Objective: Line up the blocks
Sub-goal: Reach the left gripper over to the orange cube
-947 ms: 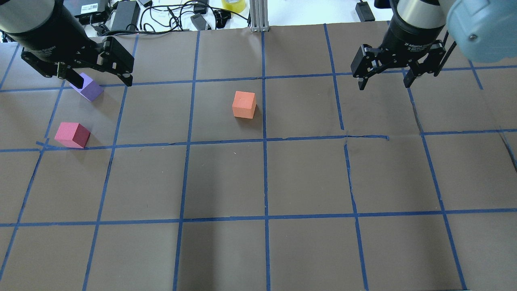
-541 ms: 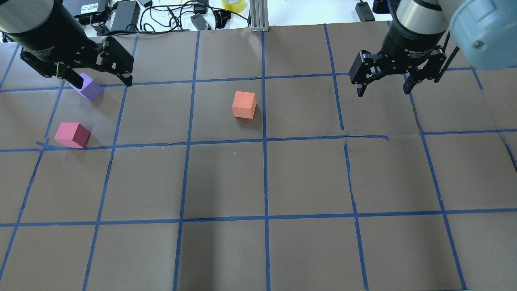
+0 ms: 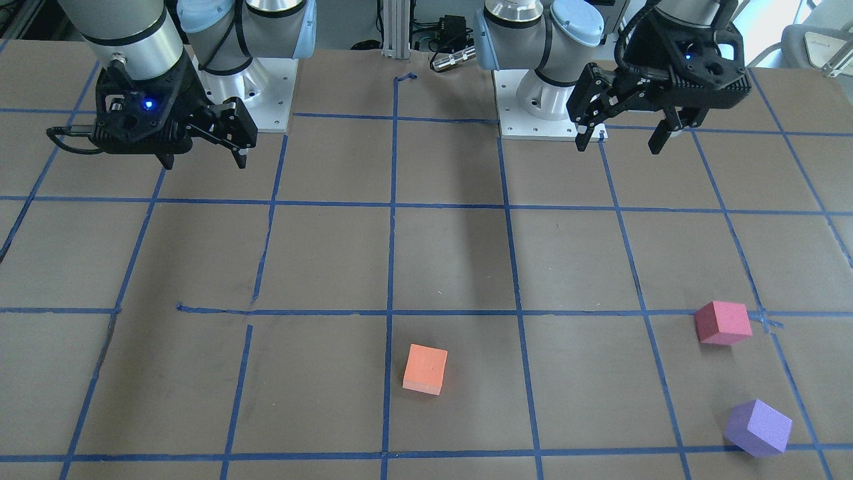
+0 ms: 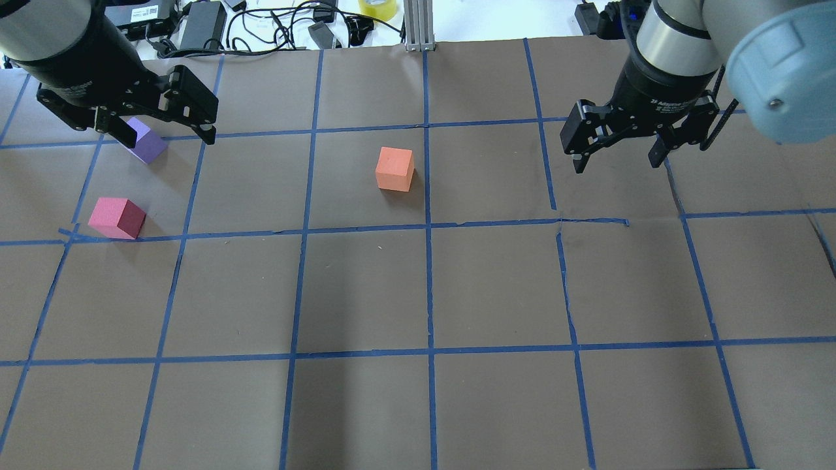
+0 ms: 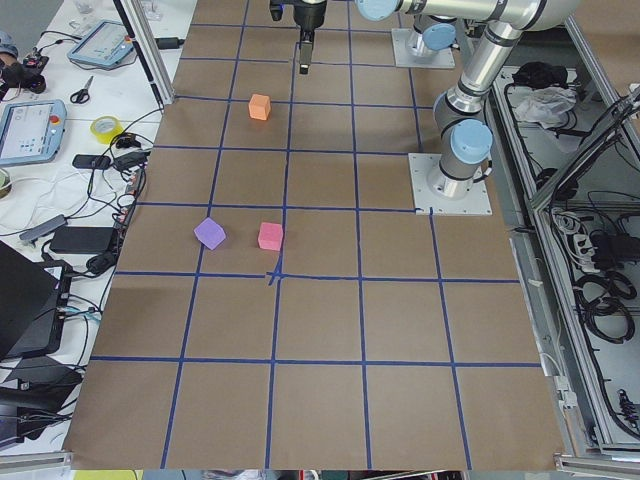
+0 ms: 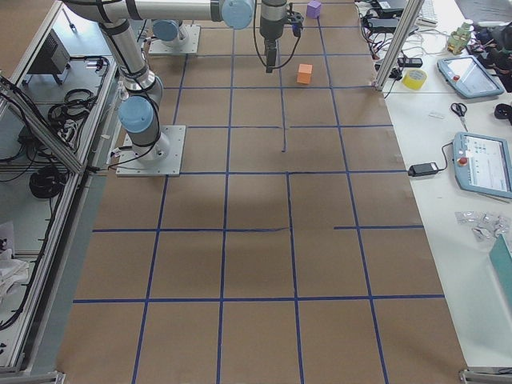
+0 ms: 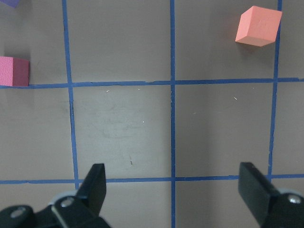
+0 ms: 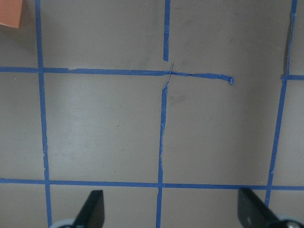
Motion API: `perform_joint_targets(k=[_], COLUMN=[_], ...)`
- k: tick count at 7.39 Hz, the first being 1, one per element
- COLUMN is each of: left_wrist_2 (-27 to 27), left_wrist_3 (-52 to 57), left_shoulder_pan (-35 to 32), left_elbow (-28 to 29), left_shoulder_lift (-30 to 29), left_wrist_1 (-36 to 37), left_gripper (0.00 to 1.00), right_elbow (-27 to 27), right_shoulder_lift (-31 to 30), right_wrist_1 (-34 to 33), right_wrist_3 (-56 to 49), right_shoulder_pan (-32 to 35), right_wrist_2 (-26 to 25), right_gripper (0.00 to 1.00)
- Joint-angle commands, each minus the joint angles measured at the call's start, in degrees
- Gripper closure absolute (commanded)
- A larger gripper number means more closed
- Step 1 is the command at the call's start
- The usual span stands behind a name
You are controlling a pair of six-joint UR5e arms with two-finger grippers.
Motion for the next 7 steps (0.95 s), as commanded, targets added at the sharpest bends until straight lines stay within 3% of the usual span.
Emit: perform_joint_targets(k=[1, 4, 6, 7], left_wrist_2=[-0.09, 2.19, -6.11, -6.15], left_wrist_3=[0.09, -0.17, -3.93, -4.91], left_shoulder_pan=[0.52, 2.10, 1.50, -1.03], left_elbow=[-0.06, 1.08, 0.83, 0.64], left_shoulder_lift=[-0.05, -2.83, -9.76, -14.58], left_wrist_1=[2.81, 4.41, 8.98, 12.03], left_gripper=[0.00, 0.00, 0.00, 0.00], right_elbow=[0.05, 0.05, 0.05, 0.05], right_shoulder_lift=[0.01, 0.01, 0.01, 0.01], right_wrist_1=[-0.26, -0.26, -0.26, -0.34], right_wrist_3=[0.06, 0.06, 0.06, 0.06], right_shoulder_pan=[0.02, 0.02, 0.02, 0.02], right_wrist_2=[-0.06, -0.14, -0.23, -0.14], right_gripper=[0.00, 0.00, 0.00, 0.00])
